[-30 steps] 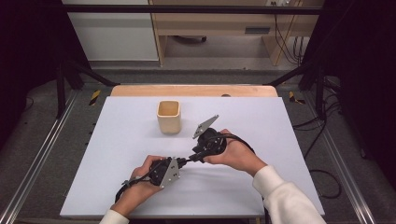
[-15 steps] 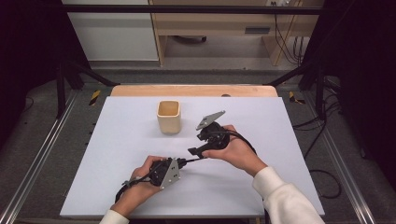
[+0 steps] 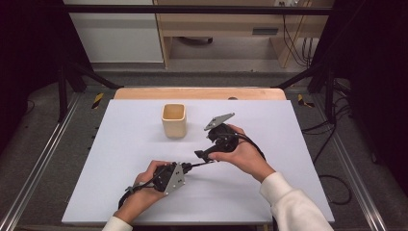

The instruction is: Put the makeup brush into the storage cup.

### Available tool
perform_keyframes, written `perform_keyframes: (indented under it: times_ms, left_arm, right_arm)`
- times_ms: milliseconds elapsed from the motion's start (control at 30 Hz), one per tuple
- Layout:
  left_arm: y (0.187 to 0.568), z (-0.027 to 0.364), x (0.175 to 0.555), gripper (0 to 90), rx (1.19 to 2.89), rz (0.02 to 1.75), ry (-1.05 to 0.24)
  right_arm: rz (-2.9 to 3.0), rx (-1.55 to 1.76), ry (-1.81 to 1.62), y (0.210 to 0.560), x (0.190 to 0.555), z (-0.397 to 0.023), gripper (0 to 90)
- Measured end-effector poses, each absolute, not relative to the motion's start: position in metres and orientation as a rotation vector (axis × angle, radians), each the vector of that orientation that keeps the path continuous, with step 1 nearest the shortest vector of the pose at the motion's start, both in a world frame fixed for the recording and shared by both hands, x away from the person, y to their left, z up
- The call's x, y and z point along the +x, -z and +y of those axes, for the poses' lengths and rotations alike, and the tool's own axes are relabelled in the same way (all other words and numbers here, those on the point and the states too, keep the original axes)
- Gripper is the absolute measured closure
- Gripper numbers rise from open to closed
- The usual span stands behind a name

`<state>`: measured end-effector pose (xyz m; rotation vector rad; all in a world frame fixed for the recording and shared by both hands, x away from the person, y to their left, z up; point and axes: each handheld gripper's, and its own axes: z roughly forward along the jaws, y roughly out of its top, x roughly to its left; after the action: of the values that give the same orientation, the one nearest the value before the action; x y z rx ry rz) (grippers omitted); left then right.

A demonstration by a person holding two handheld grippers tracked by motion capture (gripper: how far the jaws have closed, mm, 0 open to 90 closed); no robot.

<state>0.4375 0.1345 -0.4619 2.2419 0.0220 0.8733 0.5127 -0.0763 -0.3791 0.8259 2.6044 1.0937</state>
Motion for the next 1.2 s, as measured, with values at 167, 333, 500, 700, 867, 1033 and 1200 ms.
perform_keyframes:
  times_ms: [167, 333, 500, 700, 867, 1033, 1200]
  left_arm:
    - [0.461, 0.134, 0.437, 83.8, 2.236, 0.020, -0.871]
    - [0.460, 0.136, 0.437, 83.8, 2.227, 0.024, -0.872]
    - [0.458, 0.139, 0.437, 83.8, 2.219, 0.040, -0.869]
    - [0.456, 0.143, 0.439, 83.8, 2.198, 0.065, -0.862]
    - [0.455, 0.147, 0.438, 83.8, 2.183, 0.076, -0.865]
    - [0.454, 0.155, 0.439, 83.7, 2.154, 0.122, -0.865]
    - [0.452, 0.160, 0.440, 83.7, 2.121, 0.161, -0.861]
  right_arm:
    - [2.573, 0.855, -1.082, 0.379, 0.515, -0.078, 9.6]
    - [2.548, 0.886, -1.089, 0.379, 0.518, -0.082, 7.1]
    - [2.506, 0.912, -1.090, 0.378, 0.522, -0.092, 8.0]
    - [2.464, 0.948, -1.123, 0.379, 0.522, -0.105, 7.5]
    - [2.424, 0.977, -1.148, 0.385, 0.520, -0.120, 7.2]
    - [2.391, 0.998, -1.166, 0.390, 0.517, -0.139, 6.0]
    - [2.347, 1.004, -1.197, 0.392, 0.513, -0.150, 6.6]
